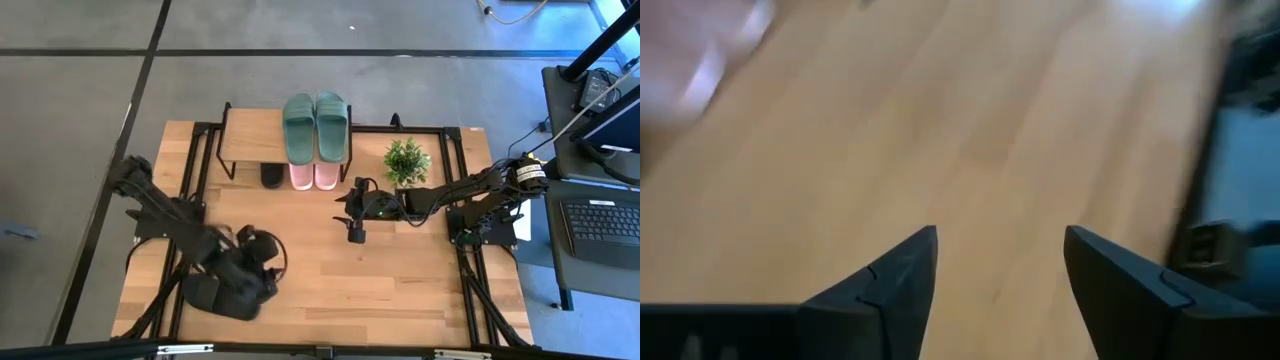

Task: Pick and place slides into the shelf
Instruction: Put the black slide under the shelf

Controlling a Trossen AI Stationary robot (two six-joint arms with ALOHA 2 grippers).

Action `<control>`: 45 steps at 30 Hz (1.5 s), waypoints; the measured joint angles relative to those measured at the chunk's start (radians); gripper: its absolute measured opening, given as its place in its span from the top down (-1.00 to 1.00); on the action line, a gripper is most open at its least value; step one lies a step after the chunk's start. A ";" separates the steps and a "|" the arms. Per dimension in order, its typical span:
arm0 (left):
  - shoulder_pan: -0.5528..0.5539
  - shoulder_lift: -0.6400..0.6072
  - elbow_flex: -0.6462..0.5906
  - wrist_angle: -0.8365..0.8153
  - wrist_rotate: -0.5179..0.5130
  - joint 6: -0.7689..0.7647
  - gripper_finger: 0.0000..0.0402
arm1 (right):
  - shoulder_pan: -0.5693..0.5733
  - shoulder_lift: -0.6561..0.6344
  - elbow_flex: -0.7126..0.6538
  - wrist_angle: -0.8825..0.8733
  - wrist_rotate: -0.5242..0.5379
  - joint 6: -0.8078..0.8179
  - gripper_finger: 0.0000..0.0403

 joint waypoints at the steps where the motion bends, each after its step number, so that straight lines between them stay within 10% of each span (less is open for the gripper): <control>1: -0.005 0.044 0.053 -0.094 0.016 -0.087 -0.05 | 0.000 0.000 0.000 0.000 0.000 0.015 -0.20; 16: -0.036 0.495 0.294 -0.652 0.644 -0.776 -0.05 | 0.003 0.000 0.000 -0.001 -0.001 0.042 -0.20; 45: -0.139 0.540 0.120 -0.624 0.805 -1.008 -0.05 | 0.003 0.000 0.000 0.007 -0.001 0.039 -0.20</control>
